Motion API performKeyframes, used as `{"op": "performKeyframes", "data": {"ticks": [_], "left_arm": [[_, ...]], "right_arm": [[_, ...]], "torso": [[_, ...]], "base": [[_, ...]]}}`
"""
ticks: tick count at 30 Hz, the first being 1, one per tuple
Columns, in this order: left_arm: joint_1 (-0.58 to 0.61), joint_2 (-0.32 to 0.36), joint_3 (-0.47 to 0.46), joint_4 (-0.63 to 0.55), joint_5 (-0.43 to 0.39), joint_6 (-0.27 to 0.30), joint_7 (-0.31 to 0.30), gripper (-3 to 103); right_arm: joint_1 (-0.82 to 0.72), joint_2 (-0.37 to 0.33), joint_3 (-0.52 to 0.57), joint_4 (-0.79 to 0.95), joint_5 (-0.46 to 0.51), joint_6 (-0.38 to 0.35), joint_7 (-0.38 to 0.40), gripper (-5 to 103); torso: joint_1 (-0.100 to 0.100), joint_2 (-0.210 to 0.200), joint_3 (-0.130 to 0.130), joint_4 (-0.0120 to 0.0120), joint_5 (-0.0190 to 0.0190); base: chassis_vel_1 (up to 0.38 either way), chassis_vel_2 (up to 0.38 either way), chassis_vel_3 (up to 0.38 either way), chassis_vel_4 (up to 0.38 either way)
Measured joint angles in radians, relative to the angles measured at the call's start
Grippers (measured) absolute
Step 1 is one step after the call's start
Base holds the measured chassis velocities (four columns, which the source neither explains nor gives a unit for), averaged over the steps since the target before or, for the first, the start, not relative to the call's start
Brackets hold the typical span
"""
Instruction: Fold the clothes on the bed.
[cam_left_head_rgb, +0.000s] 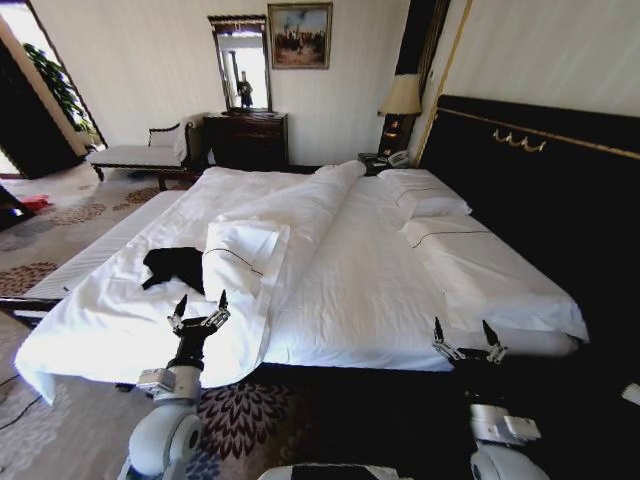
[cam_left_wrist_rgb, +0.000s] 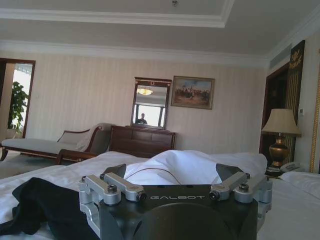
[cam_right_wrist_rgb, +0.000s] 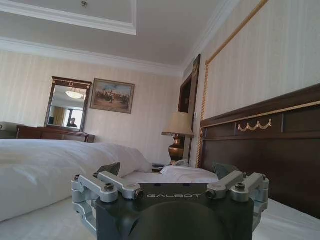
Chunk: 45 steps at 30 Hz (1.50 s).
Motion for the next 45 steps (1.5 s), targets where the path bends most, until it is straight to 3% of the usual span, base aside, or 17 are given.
{"op": "performKeyframes", "data": {"ticks": [16,45], "left_arm": [[-0.003,0.003,0.000,0.007,0.001,-0.003,0.000,100],[-0.005,0.002,0.000,0.010,-0.001,-0.006,0.000,100]], "right_arm": [[0.004,0.005,0.001,-0.013,-0.010,0.017,-0.010,100],[0.031,0.007,-0.006,-0.042,-0.026,0.018,0.006,100]], "torso": [[0.000,0.000,0.000,-0.0002,-0.0003],[0.000,0.000,0.000,-0.0001,0.0000]], "base": [[0.092,0.217,-0.092,-0.223],[0.018,0.054,-0.013,-0.052]]}}
